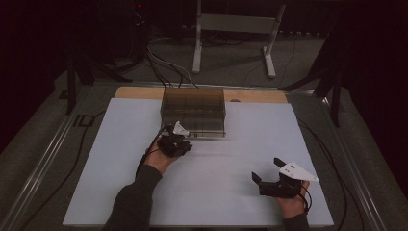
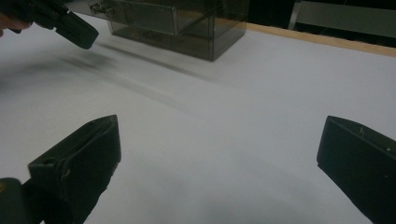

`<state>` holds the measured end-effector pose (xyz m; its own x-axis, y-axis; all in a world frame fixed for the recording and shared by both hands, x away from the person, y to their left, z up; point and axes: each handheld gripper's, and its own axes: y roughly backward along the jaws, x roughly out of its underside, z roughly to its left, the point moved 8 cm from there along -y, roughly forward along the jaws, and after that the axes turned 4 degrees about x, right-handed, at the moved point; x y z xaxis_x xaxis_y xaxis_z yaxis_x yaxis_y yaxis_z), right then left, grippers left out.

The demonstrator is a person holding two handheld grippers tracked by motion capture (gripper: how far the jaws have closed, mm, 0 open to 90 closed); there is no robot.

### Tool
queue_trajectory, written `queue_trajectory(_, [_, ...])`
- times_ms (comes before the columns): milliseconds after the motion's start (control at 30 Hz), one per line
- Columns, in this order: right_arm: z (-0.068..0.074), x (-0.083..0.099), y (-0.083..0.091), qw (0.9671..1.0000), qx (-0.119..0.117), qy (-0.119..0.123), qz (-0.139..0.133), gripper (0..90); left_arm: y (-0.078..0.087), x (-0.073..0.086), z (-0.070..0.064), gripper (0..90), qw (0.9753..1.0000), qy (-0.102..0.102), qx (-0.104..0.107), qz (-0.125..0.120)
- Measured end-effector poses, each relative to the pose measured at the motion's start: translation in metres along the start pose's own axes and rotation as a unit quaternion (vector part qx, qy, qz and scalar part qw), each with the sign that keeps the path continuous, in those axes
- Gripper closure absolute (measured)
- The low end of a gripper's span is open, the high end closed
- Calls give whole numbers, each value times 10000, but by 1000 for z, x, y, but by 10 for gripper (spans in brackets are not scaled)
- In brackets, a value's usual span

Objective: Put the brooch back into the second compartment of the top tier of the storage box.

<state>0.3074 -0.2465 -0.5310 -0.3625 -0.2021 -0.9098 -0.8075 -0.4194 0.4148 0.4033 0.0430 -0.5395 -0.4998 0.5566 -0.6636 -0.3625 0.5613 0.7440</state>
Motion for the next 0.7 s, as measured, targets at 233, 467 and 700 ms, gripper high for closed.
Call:
queue_trajectory(233, [0,0,0,10000,2,-5,-3,2,6,-3,-1,801,10000,-34,27,-22])
queue_trajectory(467, [0,0,0,10000,8,-4,16,3,11,-6,-2,801,9999,-50,83,-47])
queue_trajectory(700, [0,0,0,10000,4,-2,19,3,17,-11,-2,801,9999,-85,95,-87])
